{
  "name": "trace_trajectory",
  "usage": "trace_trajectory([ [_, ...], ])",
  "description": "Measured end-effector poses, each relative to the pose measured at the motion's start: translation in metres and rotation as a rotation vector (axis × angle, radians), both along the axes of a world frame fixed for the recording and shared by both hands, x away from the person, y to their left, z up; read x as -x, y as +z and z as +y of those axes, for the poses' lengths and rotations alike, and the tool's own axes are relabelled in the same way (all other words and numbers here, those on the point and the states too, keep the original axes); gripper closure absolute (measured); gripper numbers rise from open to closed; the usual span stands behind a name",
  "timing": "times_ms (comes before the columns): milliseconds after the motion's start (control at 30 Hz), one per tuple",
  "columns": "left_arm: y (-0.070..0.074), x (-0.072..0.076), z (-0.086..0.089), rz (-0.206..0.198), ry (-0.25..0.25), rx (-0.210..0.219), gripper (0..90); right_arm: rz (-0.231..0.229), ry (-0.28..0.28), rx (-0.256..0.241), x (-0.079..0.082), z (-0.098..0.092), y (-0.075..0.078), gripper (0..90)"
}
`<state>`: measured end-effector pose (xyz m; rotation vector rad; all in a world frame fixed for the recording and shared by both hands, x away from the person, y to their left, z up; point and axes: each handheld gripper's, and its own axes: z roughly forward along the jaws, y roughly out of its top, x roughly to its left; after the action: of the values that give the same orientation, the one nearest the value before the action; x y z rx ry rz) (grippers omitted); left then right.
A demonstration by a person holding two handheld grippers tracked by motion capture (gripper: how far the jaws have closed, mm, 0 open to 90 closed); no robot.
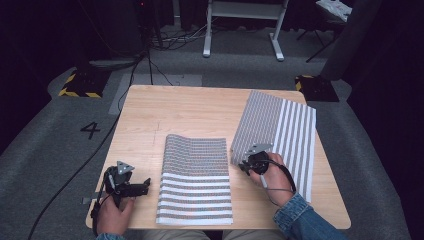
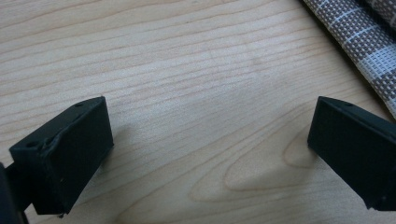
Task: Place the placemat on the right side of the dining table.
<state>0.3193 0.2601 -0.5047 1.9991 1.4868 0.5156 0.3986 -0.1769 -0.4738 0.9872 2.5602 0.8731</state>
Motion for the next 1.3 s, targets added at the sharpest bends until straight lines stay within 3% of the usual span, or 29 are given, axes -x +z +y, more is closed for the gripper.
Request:
trace_trajectory([
  [200, 0.000, 0.000, 0.000, 0.000, 0.000, 0.000, 0.1, -0.014, 0.013, 0.000, 0.011, -0.011, 0.016, 83.3],
  [400, 0.000, -0.001, 0.000, 0.002, -0.007, 0.005, 0.1, -0.012, 0.034, 0.000, 0.026, -0.024, 0.023, 82.7],
  [667, 0.000, -0.002, 0.000, 0.000, -0.006, 0.001, 0.1, 0.008, 0.039, 0.004, 0.047, -0.049, 0.019, 82.6],
  [933, 0.000, -0.002, 0.000, 0.000, -0.006, 0.001, 0.2, 0.026, 0.010, 0.006, 0.065, -0.071, 0.008, 82.6],
  [1300, 0.000, -0.002, 0.000, 0.000, -0.006, 0.001, 0.2, 0.010, -0.010, -0.012, 0.074, -0.078, 0.000, 81.3],
])
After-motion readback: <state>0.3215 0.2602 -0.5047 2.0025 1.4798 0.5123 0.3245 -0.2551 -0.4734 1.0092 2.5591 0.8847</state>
